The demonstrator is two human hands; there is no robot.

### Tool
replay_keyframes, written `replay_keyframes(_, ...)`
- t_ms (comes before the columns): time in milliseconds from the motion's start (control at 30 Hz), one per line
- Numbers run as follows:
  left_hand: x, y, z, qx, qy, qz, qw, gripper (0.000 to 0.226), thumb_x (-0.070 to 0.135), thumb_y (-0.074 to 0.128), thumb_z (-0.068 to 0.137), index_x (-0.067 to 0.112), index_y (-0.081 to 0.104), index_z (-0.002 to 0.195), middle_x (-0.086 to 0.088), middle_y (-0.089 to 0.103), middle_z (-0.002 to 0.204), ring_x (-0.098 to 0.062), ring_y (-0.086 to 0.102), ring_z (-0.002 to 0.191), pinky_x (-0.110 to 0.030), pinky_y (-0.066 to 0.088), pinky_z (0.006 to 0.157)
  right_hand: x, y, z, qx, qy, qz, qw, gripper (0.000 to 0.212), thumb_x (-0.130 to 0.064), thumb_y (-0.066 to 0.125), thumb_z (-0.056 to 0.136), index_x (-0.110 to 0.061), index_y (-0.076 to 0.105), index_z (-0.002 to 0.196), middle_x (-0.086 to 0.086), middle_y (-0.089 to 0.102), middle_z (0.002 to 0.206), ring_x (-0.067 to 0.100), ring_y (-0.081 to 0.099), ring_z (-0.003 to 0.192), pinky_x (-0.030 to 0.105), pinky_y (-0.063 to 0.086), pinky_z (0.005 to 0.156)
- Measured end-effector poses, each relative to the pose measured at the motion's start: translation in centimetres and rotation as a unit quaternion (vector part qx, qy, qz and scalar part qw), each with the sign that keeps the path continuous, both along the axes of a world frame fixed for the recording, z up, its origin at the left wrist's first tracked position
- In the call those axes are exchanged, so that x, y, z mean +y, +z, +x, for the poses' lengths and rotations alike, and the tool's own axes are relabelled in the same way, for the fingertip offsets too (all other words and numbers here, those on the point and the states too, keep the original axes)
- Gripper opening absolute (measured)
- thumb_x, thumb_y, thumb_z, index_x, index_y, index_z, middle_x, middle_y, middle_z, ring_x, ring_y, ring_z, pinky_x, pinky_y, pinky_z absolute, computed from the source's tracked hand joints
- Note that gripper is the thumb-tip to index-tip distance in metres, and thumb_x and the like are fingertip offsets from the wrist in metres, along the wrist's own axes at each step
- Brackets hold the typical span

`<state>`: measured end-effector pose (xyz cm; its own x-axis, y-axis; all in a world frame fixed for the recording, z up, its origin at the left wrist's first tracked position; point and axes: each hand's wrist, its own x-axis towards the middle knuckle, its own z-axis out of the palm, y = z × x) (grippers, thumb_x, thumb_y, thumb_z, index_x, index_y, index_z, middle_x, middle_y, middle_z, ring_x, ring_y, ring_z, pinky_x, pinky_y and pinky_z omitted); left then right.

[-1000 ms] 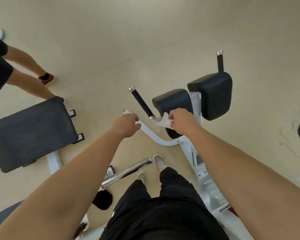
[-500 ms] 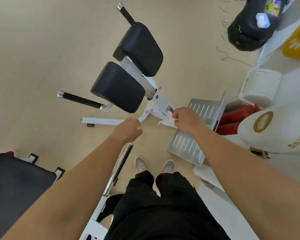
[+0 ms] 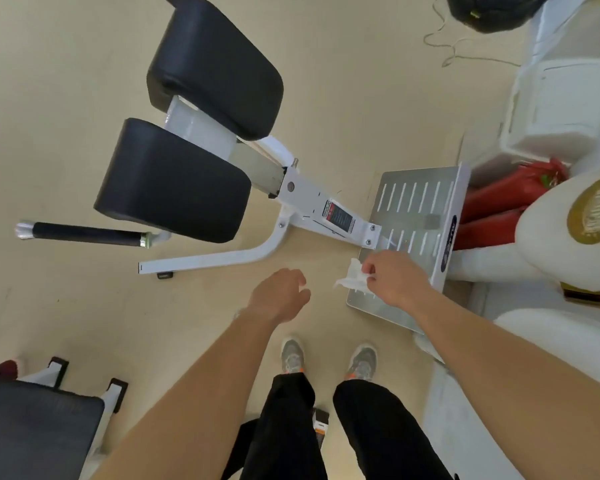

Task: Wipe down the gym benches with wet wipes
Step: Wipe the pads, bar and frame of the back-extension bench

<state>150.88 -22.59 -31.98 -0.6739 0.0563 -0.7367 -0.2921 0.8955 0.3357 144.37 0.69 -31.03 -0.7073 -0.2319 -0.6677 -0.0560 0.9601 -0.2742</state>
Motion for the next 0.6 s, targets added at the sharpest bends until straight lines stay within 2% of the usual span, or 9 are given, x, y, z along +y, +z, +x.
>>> replay_keyframes(333, 4.2, -18.0, -3.4, -0.005, -0.029, 0.008, 1.000, 0.042, 0.043, 0.052, 0.099, 0.024, 0.052, 0.136, 0.002, 0.055, 0.133, -0.020, 0.054, 0.121, -0.039, 0.046, 0.101, 2.1, -18.9, 0.5, -0.012, -0.089, -0.045, 0.995, 0.025, -0.016, 0.054, 0.094, -0.024, 0.067, 0.113, -0.002, 0.064, 0.120, 0.021, 0.060, 0.107, 0.033, 0.050, 0.088)
replay_keyframes(500, 4.1, -26.0, -3.7, -0.014, -0.028, -0.013, 0.999, 0.045, 0.045, 0.053, 0.097, 0.024, 0.051, 0.137, 0.000, 0.055, 0.134, -0.021, 0.055, 0.120, -0.042, 0.047, 0.099, 2.5, -26.9, 0.8, -0.012, -0.102, -0.064, 0.993, 0.024, -0.014, 0.054, 0.091, -0.024, 0.070, 0.106, -0.004, 0.066, 0.115, 0.021, 0.062, 0.103, 0.037, 0.053, 0.088)
replay_keyframes(600, 3.8, -30.0, -4.3, -0.013, -0.026, -0.032, 0.999, 0.052, 0.049, 0.059, 0.092, 0.026, 0.050, 0.137, 0.002, 0.055, 0.134, -0.019, 0.055, 0.119, -0.042, 0.048, 0.098, 2.0, -31.4, 0.1, 0.001, -0.109, -0.081, 0.991, 0.024, -0.013, 0.054, 0.092, -0.021, 0.071, 0.108, -0.002, 0.067, 0.113, 0.021, 0.062, 0.102, 0.035, 0.052, 0.086)
